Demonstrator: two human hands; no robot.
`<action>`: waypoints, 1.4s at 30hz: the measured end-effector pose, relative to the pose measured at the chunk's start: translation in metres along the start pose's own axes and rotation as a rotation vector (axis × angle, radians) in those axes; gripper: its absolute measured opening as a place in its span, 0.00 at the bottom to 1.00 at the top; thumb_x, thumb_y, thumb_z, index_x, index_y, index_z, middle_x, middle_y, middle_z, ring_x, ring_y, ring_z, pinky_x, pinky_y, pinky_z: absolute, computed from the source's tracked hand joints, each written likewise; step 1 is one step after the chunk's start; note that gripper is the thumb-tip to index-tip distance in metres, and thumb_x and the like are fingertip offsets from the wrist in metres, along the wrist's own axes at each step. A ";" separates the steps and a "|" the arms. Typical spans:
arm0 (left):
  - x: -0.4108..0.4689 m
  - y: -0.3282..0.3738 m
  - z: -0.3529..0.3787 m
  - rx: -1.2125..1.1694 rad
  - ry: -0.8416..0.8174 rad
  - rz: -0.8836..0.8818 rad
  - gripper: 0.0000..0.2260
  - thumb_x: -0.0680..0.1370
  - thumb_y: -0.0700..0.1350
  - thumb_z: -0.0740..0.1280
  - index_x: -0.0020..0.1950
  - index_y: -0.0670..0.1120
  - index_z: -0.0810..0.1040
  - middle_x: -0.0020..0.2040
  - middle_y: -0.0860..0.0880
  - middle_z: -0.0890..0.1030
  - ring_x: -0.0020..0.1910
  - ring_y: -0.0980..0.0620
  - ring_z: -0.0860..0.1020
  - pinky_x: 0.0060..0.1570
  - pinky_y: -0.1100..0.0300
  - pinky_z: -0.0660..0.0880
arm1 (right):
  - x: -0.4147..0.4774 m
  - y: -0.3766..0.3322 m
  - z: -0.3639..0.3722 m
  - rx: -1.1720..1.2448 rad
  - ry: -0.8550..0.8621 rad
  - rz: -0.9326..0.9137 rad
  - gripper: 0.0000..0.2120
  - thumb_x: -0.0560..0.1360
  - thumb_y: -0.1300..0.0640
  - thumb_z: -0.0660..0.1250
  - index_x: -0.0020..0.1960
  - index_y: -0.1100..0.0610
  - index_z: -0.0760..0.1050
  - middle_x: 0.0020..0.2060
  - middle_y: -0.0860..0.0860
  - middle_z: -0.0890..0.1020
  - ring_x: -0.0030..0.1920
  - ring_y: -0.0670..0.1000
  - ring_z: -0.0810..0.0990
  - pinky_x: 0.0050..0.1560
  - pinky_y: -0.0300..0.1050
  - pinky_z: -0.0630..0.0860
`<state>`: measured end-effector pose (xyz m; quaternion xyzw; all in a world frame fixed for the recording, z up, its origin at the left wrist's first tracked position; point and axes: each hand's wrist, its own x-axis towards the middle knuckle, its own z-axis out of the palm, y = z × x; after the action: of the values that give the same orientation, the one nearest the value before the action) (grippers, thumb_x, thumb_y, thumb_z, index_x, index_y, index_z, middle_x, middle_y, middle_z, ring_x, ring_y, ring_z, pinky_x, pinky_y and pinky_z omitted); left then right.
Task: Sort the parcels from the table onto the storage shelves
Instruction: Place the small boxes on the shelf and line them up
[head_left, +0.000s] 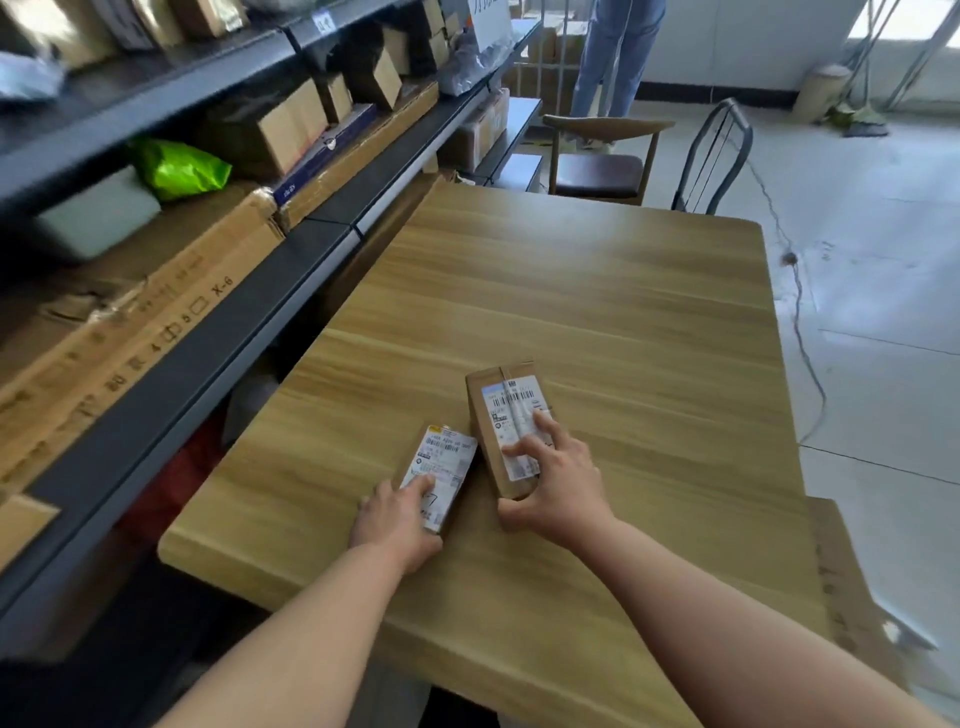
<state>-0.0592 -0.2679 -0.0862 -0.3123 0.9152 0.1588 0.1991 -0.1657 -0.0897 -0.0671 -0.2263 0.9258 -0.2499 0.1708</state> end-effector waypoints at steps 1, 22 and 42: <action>-0.008 -0.002 0.005 -0.004 0.002 0.000 0.34 0.70 0.54 0.73 0.73 0.63 0.62 0.66 0.45 0.68 0.65 0.42 0.69 0.64 0.54 0.69 | -0.008 0.002 0.002 0.000 0.000 -0.009 0.32 0.56 0.39 0.71 0.60 0.36 0.71 0.74 0.39 0.55 0.71 0.52 0.60 0.65 0.57 0.67; -0.018 -0.029 0.020 -0.271 0.032 0.059 0.58 0.61 0.58 0.79 0.76 0.49 0.42 0.70 0.44 0.67 0.69 0.43 0.65 0.65 0.51 0.68 | -0.056 -0.005 0.012 0.089 0.232 0.146 0.63 0.52 0.28 0.74 0.76 0.44 0.45 0.76 0.46 0.45 0.76 0.51 0.51 0.72 0.59 0.57; -0.020 -0.029 0.032 -0.076 0.021 0.072 0.49 0.67 0.60 0.73 0.78 0.54 0.46 0.67 0.43 0.65 0.67 0.43 0.66 0.59 0.50 0.70 | -0.052 0.002 0.019 -0.045 0.133 0.150 0.50 0.57 0.32 0.75 0.74 0.39 0.58 0.77 0.46 0.51 0.70 0.58 0.62 0.67 0.49 0.63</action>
<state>-0.0175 -0.2659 -0.1093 -0.2881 0.9212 0.1973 0.1716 -0.1142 -0.0692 -0.0725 -0.1429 0.9548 -0.2302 0.1222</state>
